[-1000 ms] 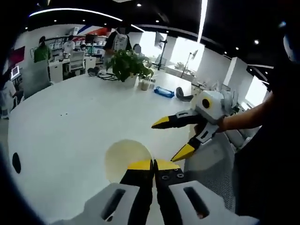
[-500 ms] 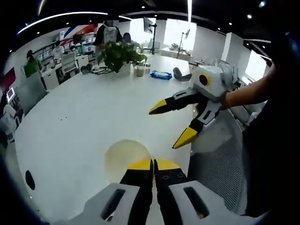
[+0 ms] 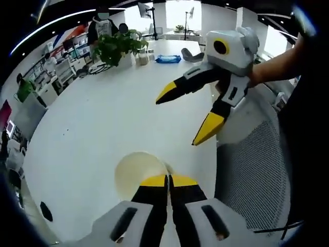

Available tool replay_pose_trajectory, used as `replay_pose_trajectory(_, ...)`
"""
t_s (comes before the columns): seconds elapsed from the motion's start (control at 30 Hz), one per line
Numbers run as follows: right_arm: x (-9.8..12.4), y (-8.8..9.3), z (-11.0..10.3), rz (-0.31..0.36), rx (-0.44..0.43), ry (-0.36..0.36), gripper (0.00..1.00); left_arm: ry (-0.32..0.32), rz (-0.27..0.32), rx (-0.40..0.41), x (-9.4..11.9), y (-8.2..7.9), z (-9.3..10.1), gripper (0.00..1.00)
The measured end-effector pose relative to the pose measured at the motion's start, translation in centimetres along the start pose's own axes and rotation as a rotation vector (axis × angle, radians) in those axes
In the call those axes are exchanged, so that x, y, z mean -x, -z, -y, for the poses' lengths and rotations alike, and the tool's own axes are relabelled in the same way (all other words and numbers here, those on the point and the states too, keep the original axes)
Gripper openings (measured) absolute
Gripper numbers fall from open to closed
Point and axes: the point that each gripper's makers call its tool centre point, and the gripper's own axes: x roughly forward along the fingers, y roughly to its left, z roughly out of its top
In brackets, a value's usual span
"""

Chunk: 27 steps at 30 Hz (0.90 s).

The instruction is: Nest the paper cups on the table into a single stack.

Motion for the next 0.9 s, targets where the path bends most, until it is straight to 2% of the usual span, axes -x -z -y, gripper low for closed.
replay_pose_trajectory(0.27, 0.0, 0.4, 0.0, -0.012, -0.001, 0.003, 0.60, 0.038, -0.038, 0.013, -1.6, 1.1, 0.5, 0.00)
replay_pose_trajectory(0.63, 0.0, 0.8, 0.0, -0.023, -0.005, 0.004, 0.59, 0.114, -0.001, 0.107, -2.2, 1.3, -0.1, 0.01)
replay_pose_trajectory(0.7, -0.1, 0.9, 0.0, -0.024, -0.005, 0.003, 0.59, 0.118, 0.000, 0.106, -2.2, 1.3, 0.0, 0.01)
replay_pose_trajectory(0.77, -0.1, 0.9, -0.1, -0.024, -0.006, 0.002, 0.59, 0.117, -0.007, 0.073, -2.0, 1.4, 0.3, 0.01)
replay_pose_trajectory(0.83, -0.1, 0.9, -0.1, -0.024, -0.007, 0.001, 0.59, 0.116, 0.000, 0.059, -1.7, 1.2, 0.6, 0.04)
replay_pose_trajectory(0.9, -0.2, 0.9, -0.1, -0.026, -0.009, -0.001, 0.59, 0.111, 0.023, 0.057, -1.2, 0.8, 0.7, 0.13)
